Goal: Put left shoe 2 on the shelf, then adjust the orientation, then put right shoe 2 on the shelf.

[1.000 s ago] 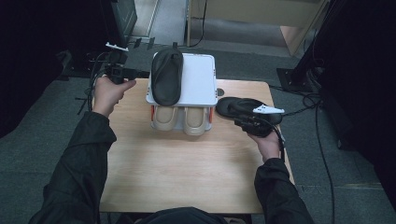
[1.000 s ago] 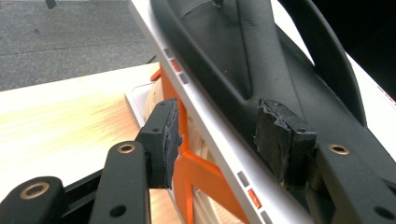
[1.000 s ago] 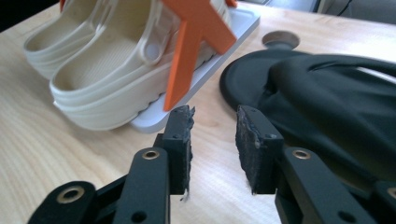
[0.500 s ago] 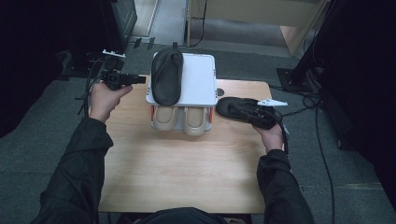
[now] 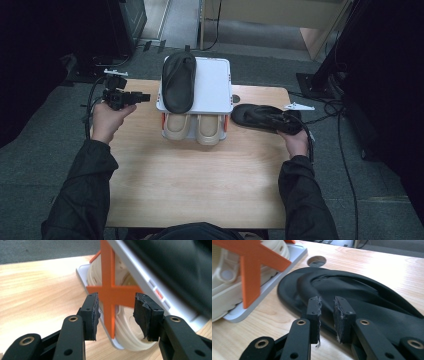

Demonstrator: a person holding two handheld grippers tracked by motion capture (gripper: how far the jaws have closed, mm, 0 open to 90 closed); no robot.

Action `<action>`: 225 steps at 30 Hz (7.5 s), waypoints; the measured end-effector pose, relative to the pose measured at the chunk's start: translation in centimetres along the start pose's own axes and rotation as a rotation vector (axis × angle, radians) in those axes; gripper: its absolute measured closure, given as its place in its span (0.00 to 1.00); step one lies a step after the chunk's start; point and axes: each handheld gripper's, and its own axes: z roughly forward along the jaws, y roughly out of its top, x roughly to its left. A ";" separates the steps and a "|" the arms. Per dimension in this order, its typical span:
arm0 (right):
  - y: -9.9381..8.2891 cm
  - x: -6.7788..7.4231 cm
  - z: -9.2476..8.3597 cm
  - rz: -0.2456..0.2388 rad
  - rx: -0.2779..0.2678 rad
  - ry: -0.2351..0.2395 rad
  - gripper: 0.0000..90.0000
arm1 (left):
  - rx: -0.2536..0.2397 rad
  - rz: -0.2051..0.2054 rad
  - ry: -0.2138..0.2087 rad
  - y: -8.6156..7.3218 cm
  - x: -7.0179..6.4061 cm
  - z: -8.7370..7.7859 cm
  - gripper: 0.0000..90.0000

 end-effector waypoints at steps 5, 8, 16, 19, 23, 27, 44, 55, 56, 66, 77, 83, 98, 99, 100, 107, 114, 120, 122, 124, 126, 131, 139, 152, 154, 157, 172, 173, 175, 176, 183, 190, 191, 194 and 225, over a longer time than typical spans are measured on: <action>0.5 -0.9 0.3 -0.008 -0.004 -0.037 0.86 | -0.002 -0.008 -0.012 -1.8 0.1 0.2 0.61; 0.5 -1.3 0.4 -0.014 0.001 -0.055 0.86 | -0.004 -0.004 -0.010 -2.8 0.1 0.4 0.61; -0.5 -3.4 0.7 0.031 0.035 -0.102 0.87 | -0.023 -0.017 -0.032 -5.1 0.2 1.1 0.61; -0.8 -3.4 1.1 0.029 0.064 -0.097 0.87 | -0.015 -0.001 -0.025 -5.8 -0.1 1.6 0.61; -0.8 -3.3 1.2 0.026 0.072 -0.095 0.89 | -0.024 0.012 -0.030 -6.2 -0.1 1.7 0.61; -1.0 -3.2 1.1 0.042 0.076 -0.085 0.89 | -0.039 0.013 -0.046 -6.8 -0.1 1.7 0.61; -1.9 -1.6 0.0 0.017 0.096 -0.051 0.89 | -0.038 -0.008 -0.038 -7.5 1.6 2.2 0.60; -2.2 0.9 0.0 -0.032 0.128 -0.010 0.89 | -0.040 -0.018 -0.048 -7.3 2.2 2.7 0.60; -2.2 1.2 0.0 -0.038 0.128 -0.004 0.88 | -0.041 -0.020 -0.048 -7.3 2.2 2.7 0.60; -2.3 2.5 0.3 -0.025 0.136 0.035 0.89 | -0.033 -0.030 -0.053 -7.4 2.5 3.0 0.59; -2.2 4.8 1.1 -0.028 0.153 0.082 0.88 | -0.021 -0.029 -0.061 -7.4 2.4 3.3 0.59; -2.0 5.8 1.6 -0.041 0.156 0.092 0.88 | -0.023 -0.026 -0.063 -7.4 2.4 3.3 0.59; -1.2 5.4 0.8 -0.028 0.106 0.087 0.81 | -0.037 -0.026 -0.069 -7.4 2.5 3.2 0.59; -1.0 5.3 0.6 -0.027 0.098 0.081 0.80 | -0.038 -0.026 -0.069 -7.4 2.5 3.2 0.59; -0.9 5.1 0.3 -0.031 0.087 0.073 0.80 | -0.039 -0.025 -0.069 -7.4 2.5 3.2 0.59; -0.5 3.7 -1.0 -0.040 0.061 0.027 0.76 | -0.045 -0.024 -0.072 -7.4 2.6 3.1 0.59; -1.2 1.9 -1.4 -0.030 0.058 -0.002 0.67 | -0.039 -0.018 -0.075 -7.4 2.5 3.2 0.59; -2.0 1.4 -0.4 -0.011 0.113 0.026 0.66 | -0.034 -0.011 -0.075 -7.4 2.3 3.3 0.59; -2.1 1.4 0.0 -0.012 0.126 0.036 0.67 | -0.032 -0.009 -0.076 -7.4 2.3 3.4 0.59; -2.4 1.4 0.7 -0.014 0.140 0.054 0.68 | -0.030 -0.010 -0.076 -7.4 2.4 3.4 0.59; -2.4 1.4 0.8 -0.013 0.146 0.059 0.69 | -0.033 -0.010 -0.075 -7.4 2.4 3.4 0.59; -2.7 1.1 1.5 0.007 0.147 0.068 0.73 | -0.037 -0.014 -0.074 -7.4 2.5 3.3 0.59; -2.2 1.5 1.5 0.041 0.163 0.033 0.80 | -0.044 -0.016 -0.075 -7.4 2.6 3.2 0.59; -2.1 1.4 1.3 0.099 0.176 0.005 0.80 | -0.048 -0.021 -0.073 -7.4 2.6 3.2 0.59; -2.0 1.3 1.2 0.118 0.178 -0.004 0.80 | -0.050 -0.022 -0.074 -7.4 2.6 3.2 0.59; -1.9 1.4 1.1 0.119 0.179 -0.016 0.80 | -0.050 -0.019 -0.073 -7.4 2.6 3.2 0.59; -0.9 1.8 -0.2 0.190 0.144 -0.058 0.80 | -0.057 -0.022 -0.083 -7.4 2.7 3.1 0.59; -0.7 1.8 -0.3 0.191 0.139 -0.060 0.80 | -0.059 -0.025 -0.085 -7.4 2.7 3.1 0.59; -0.4 1.9 -0.5 0.197 0.137 -0.067 0.80 | -0.061 -0.027 -0.088 -7.4 2.8 3.0 0.59; -0.2 1.9 -0.6 0.197 0.137 -0.070 0.80 | -0.062 -0.027 -0.087 -7.4 2.8 3.0 0.59; 1.1 2.1 -1.5 0.204 0.141 -0.087 0.80 | -0.061 -0.026 -0.094 -7.4 2.7 3.1 0.59; 2.9 2.0 -1.8 0.215 0.158 -0.097 0.80 | -0.061 -0.027 -0.096 -7.4 2.7 3.0 0.59; 3.2 2.1 -1.9 0.228 0.167 -0.093 0.80 | -0.061 -0.025 -0.094 -7.4 2.7 3.0 0.59; 4.0 2.0 -2.0 0.240 0.167 -0.075 0.80 | -0.065 -0.020 -0.097 -7.4 2.7 3.0 0.59; 15.6 5.0 -4.3 0.201 0.128 -0.063 0.80 | -0.072 0.013 -0.099 -7.2 2.2 2.7 0.59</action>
